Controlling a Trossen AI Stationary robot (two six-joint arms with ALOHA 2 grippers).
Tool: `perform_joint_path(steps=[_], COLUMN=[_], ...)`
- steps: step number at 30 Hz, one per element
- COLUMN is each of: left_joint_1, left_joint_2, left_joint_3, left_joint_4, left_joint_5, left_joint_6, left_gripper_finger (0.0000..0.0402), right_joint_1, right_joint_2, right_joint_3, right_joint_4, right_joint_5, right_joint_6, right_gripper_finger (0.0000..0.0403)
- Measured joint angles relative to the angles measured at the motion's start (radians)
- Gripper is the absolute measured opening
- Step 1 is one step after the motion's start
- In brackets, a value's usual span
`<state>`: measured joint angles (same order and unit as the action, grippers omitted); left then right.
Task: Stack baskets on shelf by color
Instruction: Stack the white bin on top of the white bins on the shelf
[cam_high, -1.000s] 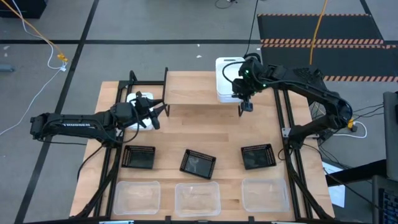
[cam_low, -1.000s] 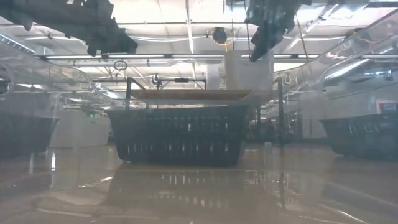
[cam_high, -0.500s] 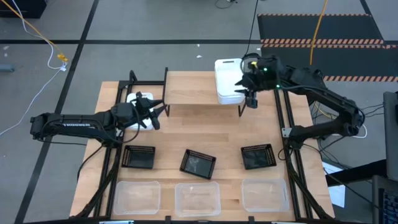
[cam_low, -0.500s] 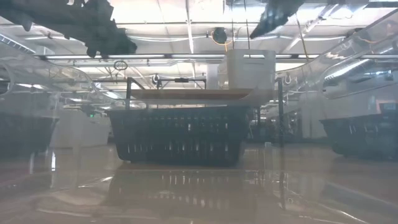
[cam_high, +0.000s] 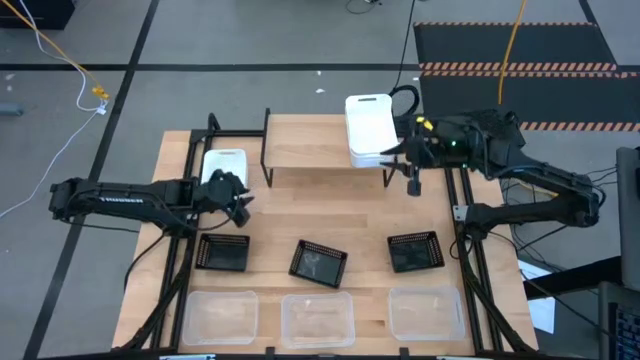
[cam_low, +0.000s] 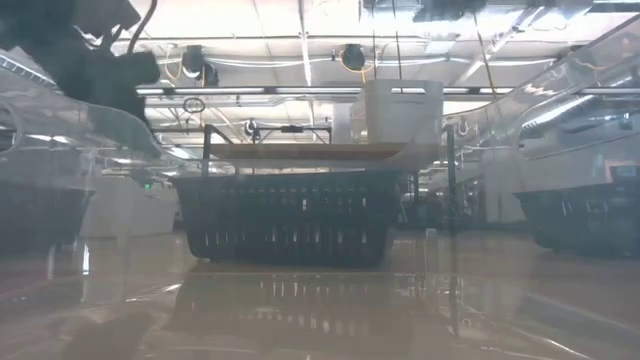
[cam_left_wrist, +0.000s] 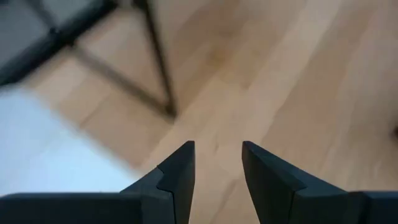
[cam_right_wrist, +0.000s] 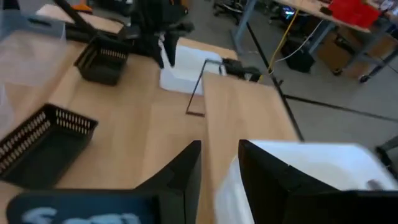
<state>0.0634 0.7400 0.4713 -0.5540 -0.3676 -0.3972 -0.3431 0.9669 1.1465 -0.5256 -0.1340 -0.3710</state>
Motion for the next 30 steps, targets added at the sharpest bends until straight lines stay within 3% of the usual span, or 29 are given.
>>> perform_joint_path(steps=[3,9,14,20,24,30], left_joint_1=[-0.015,-0.013,-0.003,0.024,0.063,0.103], left_joint_2=[0.006,0.007,0.028,0.123,0.196,0.292], left_joint_3=[0.044,0.15,0.125,0.105,0.106,0.105], left_joint_4=[-0.101,-0.257,-0.292,-0.292,-0.323,-0.356], left_joint_5=[-0.049,-0.142,-0.081,-0.095,-0.066,-0.007], left_joint_6=[-0.074,-0.043,-0.095,-0.14,-0.19,-0.253], left_gripper_finger=[0.0136,0.0151,0.0214,0.0278,0.0272,0.0215], right_joint_1=[0.009,0.036,0.077,0.084,0.084,0.084], right_joint_2=[-0.022,-0.03,-0.064,-0.113,-0.136,-0.162], right_joint_3=[-0.103,-0.24,-0.296,-0.343,-0.345,-0.346], right_joint_4=[0.044,0.126,0.141,0.186,0.173,0.169], right_joint_5=[0.003,0.003,0.002,0.008,0.004,0.003], right_joint_6=[0.0,0.071,0.108,0.121,0.153,0.15], right_gripper_finger=[0.0098,0.0098,0.0098,0.0098,0.0098,0.0098])
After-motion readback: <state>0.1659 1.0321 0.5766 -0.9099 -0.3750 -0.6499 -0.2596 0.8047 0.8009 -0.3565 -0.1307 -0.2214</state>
